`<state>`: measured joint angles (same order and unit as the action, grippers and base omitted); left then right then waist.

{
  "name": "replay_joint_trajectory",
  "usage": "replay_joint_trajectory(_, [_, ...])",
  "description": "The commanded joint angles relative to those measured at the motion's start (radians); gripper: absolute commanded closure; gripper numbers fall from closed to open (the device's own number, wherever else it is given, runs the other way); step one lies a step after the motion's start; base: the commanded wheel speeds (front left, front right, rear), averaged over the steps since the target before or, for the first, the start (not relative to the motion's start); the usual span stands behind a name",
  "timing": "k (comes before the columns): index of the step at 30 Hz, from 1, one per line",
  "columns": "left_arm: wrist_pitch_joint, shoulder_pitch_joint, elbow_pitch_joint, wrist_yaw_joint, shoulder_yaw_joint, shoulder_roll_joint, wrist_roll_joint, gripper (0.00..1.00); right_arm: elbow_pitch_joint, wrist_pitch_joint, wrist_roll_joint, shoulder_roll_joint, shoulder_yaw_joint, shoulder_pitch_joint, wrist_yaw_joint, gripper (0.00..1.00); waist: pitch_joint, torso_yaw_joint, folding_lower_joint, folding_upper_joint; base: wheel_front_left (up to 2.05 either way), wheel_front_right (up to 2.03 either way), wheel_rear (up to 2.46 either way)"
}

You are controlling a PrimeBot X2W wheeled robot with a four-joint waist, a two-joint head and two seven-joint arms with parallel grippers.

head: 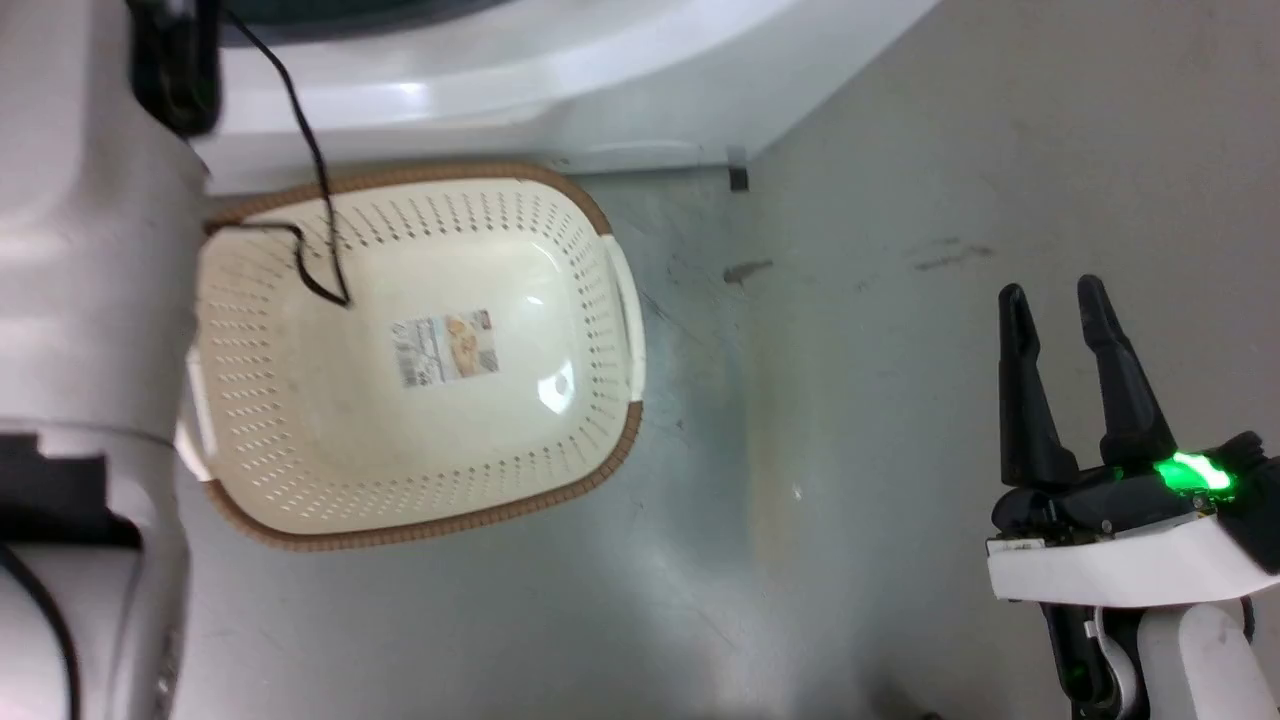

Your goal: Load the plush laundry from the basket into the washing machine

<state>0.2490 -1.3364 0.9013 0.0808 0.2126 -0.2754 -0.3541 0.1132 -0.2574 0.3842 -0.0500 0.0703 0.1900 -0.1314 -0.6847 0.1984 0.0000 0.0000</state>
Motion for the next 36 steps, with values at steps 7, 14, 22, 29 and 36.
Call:
replay_joint_trajectory(7, [0.012,0.183,-0.075,-0.017,-0.017,0.035,-0.023,0.00,-0.039,-0.004,-0.028,0.000,-0.015,-0.009,0.001,0.00,0.129,-0.066,0.0000,0.0000,0.00,0.00,0.00])
replay_joint_trajectory(14, [0.013,0.313,-0.151,-0.038,-0.016,0.056,-0.013,0.00,-0.060,-0.004,-0.055,0.000,-0.025,-0.033,0.001,0.00,0.214,-0.090,0.0000,0.0000,0.00,0.00,0.00])
replay_joint_trajectory(22, [0.013,0.527,-0.238,-0.064,-0.026,0.081,-0.018,0.00,-0.103,-0.004,-0.089,0.000,-0.026,-0.080,0.001,0.00,0.366,-0.114,0.0000,0.0000,0.00,0.00,0.00])
replay_joint_trajectory(29, [0.008,0.665,-0.274,-0.079,-0.025,0.085,-0.034,0.00,-0.130,-0.004,-0.098,0.000,-0.024,-0.124,0.001,0.00,0.464,-0.132,0.0000,0.0000,0.00,0.00,0.00])
replay_joint_trajectory(36, [0.007,0.791,-0.354,-0.085,-0.022,0.095,-0.056,0.00,-0.153,-0.004,-0.107,0.000,-0.025,-0.160,0.001,0.00,0.549,-0.157,0.0000,0.0000,0.00,0.00,0.00])
